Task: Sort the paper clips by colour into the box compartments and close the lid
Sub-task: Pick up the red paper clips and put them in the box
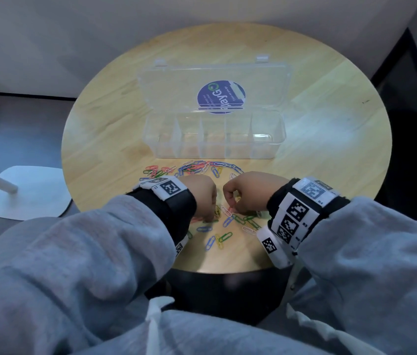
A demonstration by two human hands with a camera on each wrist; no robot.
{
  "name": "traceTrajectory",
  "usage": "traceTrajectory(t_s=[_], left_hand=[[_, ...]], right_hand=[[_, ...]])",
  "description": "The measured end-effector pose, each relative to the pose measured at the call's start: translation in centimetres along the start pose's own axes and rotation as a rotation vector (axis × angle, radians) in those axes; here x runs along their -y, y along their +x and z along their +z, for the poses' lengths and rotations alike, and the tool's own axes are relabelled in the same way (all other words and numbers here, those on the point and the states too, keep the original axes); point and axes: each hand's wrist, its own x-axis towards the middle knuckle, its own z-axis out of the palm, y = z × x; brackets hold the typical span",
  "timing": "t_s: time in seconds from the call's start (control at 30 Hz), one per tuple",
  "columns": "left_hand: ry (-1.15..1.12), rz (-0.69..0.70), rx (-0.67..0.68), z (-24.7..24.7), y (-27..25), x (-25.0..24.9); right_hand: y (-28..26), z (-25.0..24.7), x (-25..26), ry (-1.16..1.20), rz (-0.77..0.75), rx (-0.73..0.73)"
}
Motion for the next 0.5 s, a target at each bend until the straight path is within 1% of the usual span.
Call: traceTrajectory(t_s=[0.1,0.2,0.3,0.37,0.5], left_hand=[[-0.035,-0.005,-0.008,0.1,-0.1,0.2],[-0.140,-0.016,0.008,-0.1,-0.1,1.0],[-0.267,-0.025,0.003,-0.7,-0.1,1.7],[-0.373,-0.033,-0.002,-1.1,-0.2,2.0],[-0.652,-0.043,0.040,-1.7,-0.2,2.6]], right_hand=[[-0.1,-0.1,0.1,-0.016,-0.019,-0.003],[-0.2,-0.1,0.2,-0.006,-0.057,-0.017],[-0.3,-0.1,0.2,-0.019,-0.027,0.001],[-0.3,-0.2,0.2,-0.036,-0.011,0.027],[-0.2,-0.2,0.5,-0.116,-0.003,0.075]])
